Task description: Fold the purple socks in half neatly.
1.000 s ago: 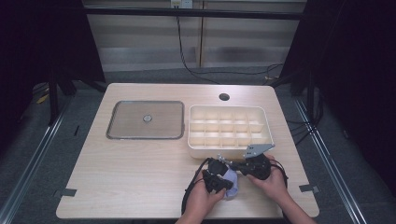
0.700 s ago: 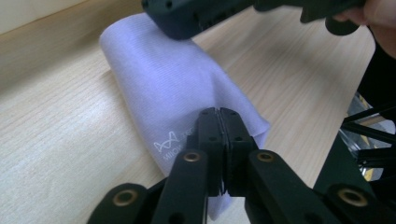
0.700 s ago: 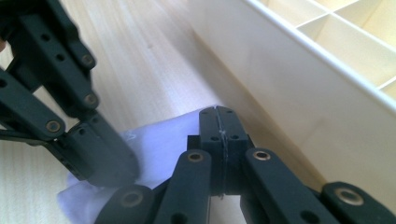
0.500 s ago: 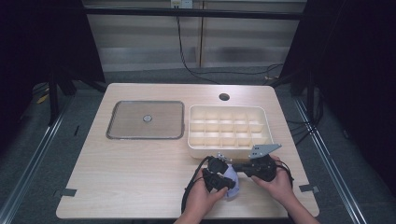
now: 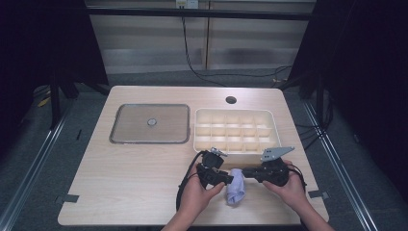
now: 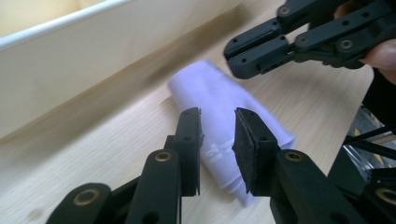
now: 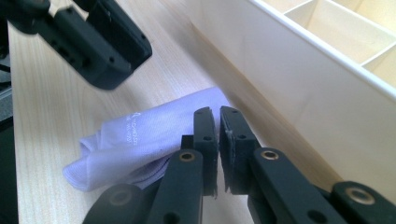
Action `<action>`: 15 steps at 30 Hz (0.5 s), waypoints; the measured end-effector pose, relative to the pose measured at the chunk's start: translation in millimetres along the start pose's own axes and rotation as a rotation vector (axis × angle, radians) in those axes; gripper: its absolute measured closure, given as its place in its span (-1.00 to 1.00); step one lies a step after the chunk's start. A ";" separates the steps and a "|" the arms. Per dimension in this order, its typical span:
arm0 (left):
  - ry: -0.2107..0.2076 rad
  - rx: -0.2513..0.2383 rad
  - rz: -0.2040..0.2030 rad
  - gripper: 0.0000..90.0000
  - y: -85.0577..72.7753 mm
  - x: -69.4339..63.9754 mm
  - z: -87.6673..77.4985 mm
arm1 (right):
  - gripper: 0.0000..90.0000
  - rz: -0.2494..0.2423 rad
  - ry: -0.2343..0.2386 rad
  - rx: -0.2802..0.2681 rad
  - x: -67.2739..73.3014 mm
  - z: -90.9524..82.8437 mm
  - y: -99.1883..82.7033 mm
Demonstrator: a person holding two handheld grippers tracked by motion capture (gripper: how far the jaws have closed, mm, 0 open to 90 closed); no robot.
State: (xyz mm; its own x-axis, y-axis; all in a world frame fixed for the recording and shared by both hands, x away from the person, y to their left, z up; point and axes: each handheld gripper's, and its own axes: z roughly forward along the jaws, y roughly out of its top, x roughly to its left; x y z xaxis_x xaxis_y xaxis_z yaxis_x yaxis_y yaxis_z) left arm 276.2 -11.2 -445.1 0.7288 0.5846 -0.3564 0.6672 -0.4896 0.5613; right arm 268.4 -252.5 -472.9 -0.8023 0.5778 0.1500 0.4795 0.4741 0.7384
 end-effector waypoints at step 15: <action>-0.026 0.109 0.025 0.64 -16.7 -2.7 22.2 | 0.57 0.075 -0.008 -0.001 -3.5 -5.8 2.0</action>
State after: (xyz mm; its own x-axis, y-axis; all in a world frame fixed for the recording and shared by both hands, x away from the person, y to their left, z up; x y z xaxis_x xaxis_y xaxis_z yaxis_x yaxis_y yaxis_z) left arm 266.5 -19.0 -470.1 0.7482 0.5552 -0.3632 0.6605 -0.5721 0.4862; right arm 270.1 -257.4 -468.2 -0.7615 0.6168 0.1993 0.5375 0.4290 0.7260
